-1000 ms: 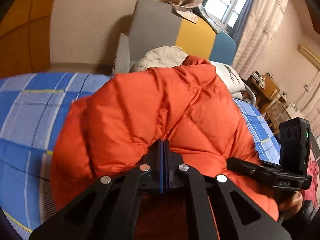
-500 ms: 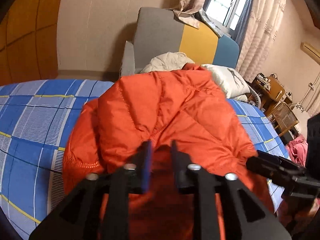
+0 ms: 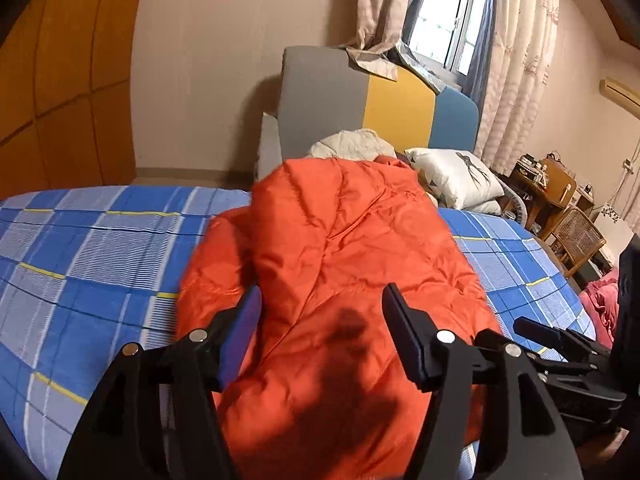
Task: Fold large clothes
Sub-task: 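Lower the folded jacket onto the bedspread and open both grippers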
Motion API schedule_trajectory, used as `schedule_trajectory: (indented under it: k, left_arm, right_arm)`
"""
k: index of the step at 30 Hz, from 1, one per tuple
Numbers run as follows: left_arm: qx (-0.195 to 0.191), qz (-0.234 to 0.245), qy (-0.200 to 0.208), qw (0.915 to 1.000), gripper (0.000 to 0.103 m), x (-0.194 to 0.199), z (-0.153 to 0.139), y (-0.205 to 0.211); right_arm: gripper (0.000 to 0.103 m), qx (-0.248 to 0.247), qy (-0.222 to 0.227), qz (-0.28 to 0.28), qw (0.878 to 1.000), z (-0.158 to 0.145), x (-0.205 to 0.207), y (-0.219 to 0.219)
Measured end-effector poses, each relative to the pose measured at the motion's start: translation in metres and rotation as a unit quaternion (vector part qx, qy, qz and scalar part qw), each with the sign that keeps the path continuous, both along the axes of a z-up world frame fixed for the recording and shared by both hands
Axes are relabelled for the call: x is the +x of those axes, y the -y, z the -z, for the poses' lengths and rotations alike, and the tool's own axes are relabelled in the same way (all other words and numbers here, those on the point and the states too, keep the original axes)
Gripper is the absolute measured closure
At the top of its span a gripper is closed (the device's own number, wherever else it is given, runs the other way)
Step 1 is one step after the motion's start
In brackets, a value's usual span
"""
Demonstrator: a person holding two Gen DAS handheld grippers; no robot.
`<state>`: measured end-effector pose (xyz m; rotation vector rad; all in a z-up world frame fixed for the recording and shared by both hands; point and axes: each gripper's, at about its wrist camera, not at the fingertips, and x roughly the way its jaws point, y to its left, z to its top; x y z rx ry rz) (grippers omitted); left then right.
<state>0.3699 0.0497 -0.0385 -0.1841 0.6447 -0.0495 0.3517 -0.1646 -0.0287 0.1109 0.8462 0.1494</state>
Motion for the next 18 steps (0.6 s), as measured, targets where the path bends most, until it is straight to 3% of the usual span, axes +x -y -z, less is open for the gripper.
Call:
schedule_trajectory:
  k: [8,18]
  left_arm:
    - [0.017,-0.019,0.026,0.9993,0.025,-0.052,-0.016,-0.009]
    - [0.043,-0.041,0.049,0.997,0.009,-0.122,-0.029,-0.018]
  right_arm:
    - [0.011,-0.019,0.024,0.03,0.999,-0.012,-0.035,-0.013]
    - [0.003,-0.051,0.069,0.073,0.994,-0.038,-0.098,-0.028]
